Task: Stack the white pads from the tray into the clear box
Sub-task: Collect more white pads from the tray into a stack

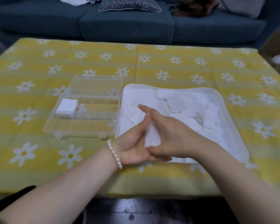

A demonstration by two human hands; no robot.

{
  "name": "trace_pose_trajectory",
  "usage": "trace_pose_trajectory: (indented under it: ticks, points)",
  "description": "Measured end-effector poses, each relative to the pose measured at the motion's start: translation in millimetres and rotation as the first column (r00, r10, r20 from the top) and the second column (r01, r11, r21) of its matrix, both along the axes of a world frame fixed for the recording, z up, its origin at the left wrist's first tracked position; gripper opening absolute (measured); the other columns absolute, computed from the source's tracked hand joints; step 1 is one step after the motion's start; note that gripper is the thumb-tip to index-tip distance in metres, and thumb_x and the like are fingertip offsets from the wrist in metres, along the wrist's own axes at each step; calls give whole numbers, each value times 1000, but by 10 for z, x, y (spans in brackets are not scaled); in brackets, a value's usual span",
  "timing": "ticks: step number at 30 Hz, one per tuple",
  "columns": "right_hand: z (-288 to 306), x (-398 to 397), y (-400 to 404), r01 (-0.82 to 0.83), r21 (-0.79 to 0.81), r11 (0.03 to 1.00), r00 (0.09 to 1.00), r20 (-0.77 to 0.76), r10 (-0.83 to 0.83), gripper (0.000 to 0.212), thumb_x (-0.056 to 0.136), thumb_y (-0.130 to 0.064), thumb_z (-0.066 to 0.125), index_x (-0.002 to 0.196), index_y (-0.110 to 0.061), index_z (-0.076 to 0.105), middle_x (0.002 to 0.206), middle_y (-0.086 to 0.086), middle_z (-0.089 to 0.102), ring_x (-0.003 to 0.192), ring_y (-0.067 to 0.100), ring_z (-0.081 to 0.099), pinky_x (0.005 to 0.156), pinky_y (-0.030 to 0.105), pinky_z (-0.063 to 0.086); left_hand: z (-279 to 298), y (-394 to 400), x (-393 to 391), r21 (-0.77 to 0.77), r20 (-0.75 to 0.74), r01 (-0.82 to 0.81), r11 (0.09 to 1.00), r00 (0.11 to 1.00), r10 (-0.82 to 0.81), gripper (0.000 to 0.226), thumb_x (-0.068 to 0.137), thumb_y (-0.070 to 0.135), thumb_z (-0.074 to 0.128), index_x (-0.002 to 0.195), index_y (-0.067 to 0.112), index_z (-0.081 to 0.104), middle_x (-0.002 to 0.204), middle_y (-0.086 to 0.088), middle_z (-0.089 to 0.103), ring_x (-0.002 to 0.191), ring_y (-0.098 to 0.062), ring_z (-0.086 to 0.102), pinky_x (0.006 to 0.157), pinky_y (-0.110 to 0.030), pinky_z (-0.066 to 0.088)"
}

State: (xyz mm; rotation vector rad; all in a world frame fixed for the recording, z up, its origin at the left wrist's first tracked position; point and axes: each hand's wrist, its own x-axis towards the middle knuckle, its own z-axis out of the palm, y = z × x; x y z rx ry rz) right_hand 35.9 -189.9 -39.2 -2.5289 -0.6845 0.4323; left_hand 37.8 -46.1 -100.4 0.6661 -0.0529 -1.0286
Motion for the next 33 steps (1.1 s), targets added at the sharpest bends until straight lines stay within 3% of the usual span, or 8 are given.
trace_pose_trajectory:
  ticks: [3, 7, 11, 15, 20, 23, 28, 33]
  points:
    - [-17, -4, 26, -15, -23, 1000, 1000, 13, 15, 105, 69, -32, 71, 143, -48, -1, 96, -11, 53, 92, 18, 55, 76, 32, 47, 5, -20, -18, 35, 1, 11, 999, 1000, -11, 89, 52, 67, 73, 127, 22, 56, 118, -4, 65, 103, -28, 65, 90, -52, 49]
    - [-7, 6, -14, 19, 129, 991, 996, -91, -7, 116, 59, -37, 84, 142, -52, 4, 136, -14, 43, 120, 2, 43, 95, 23, 42, 15, -16, -22, 21, -42, -9, 1000, 999, 10, 90, 46, 68, 74, 121, 21, 61, 112, -4, 67, 96, -27, 67, 83, -49, 54]
    - [63, 95, -163, 111, 304, 946, 986, -153, -67, 122, 45, -45, 89, 141, -51, 14, 133, -19, 44, 119, -11, 40, 92, 10, 37, -15, 34, 4, -12, -89, -26, 1000, 996, 25, 86, 51, 74, 70, 101, 3, 67, 93, -11, 65, 87, -29, 66, 81, -46, 55]
    - [99, 57, -173, 64, 91, 994, 997, -37, -61, 111, 55, -39, 87, 145, -37, 20, 135, -13, 43, 126, 0, 38, 98, 18, 35, -2, 10, -3, -12, -167, -57, 998, 984, 54, 94, 48, 86, 57, 90, 2, 66, 84, -11, 66, 72, -29, 66, 79, -45, 54]
    - [8, -33, 5, -11, -238, 971, 981, 186, 57, 100, 64, -58, 70, 144, -25, 22, 136, -4, 46, 123, 18, 42, 101, 36, 33, -8, -35, 5, 51, -184, -113, 992, 976, 121, 101, 58, 91, 39, 115, 12, 66, 117, -8, 58, 109, -26, 55, 91, -39, 41]
    - [-51, -60, 70, 2, -294, 956, 967, 244, 73, 87, 69, -57, 63, 139, -21, 27, 122, 0, 54, 114, 21, 47, 95, 35, 34, 15, -58, -24, 64, -188, -151, 986, 969, 161, 102, 61, 90, 35, 118, 12, 66, 117, -10, 64, 108, -27, 62, 90, -40, 48]
    - [-112, -71, 120, 20, -258, 966, 954, 293, 59, 57, 69, -51, 62, 113, -19, 45, 87, -2, 51, 88, 21, 50, 78, 33, 32, 37, -75, -60, 100, -133, -159, 982, 976, 172, 91, 57, 81, 53, 115, 12, 66, 112, -11, 66, 105, -26, 64, 84, -37, 54]
    - [-165, -64, 111, 5, -218, 976, 961, 271, 56, 51, 70, -54, 61, 108, -24, 44, 89, -8, 53, 95, 18, 50, 81, 32, 34, 12, -47, -69, 57, -77, -117, 991, 990, 122, 68, 43, 40, 92, 100, 10, 72, 104, -10, 68, 100, -22, 66, 86, -37, 54]
